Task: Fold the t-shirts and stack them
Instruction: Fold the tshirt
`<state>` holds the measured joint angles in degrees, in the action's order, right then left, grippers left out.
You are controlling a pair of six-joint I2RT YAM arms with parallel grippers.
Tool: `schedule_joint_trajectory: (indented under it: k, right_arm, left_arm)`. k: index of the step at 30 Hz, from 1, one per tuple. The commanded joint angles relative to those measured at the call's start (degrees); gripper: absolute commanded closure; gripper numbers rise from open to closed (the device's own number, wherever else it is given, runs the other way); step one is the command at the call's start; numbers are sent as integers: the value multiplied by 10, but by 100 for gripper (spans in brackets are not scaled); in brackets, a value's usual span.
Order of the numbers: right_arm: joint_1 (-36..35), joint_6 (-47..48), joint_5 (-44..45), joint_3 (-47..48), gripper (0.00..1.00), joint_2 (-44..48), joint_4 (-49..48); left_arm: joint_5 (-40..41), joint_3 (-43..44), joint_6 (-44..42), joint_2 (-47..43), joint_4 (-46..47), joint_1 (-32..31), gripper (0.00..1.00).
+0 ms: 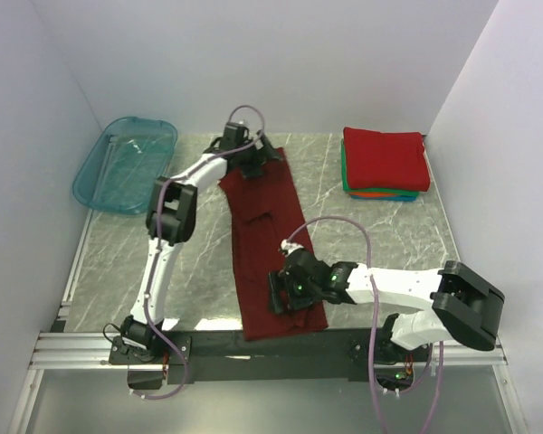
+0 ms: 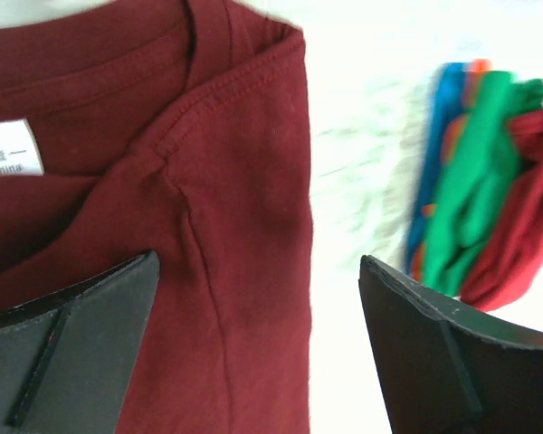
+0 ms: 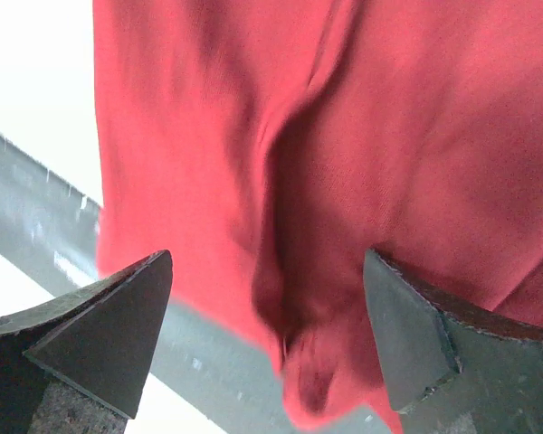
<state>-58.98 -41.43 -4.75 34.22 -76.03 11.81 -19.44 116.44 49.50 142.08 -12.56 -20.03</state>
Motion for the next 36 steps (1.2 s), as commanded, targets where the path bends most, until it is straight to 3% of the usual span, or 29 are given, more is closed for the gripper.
schedule_joint_trajectory:
  k: [1,4,10,12,13,16,20,26,29,32,36]
  right_arm:
    - [-23,-16,-32,18,8,-5,20]
    - [-32,-2,-21,40,8,-14,29]
    - [-35,30,3,64,7,45,48]
    - [-35,43,27,77,7,77,58]
    - [-35,47,36,80,7,90,62]
    - [-35,50,107,87,7,169,81]
    - [-33,15,211,87,4,253,127]
    - [-25,-11,262,67,4,316,194]
    - [-22,-24,256,62,4,330,232]
    - [-18,-45,222,29,7,342,261]
    - [-17,-88,182,2,12,345,292]
  left_arm:
    - [-37,78,35,78,3,-26,1]
    - [-30,87,89,108,80,-28,0]
    - [0,109,96,127,151,-28,1]
    - [-63,134,77,143,198,-28,1]
    - [-101,144,62,148,265,-30,1]
    - [-113,205,40,144,211,-33,1]
    - [-112,151,4,39,199,-33,1]
    - [-111,21,-46,-175,82,-35,0]
    - [-110,-127,-61,-309,59,-42,0]
    - [-40,-372,-64,-457,59,-79,1]
    - [44,-599,-25,-647,58,-120,1]
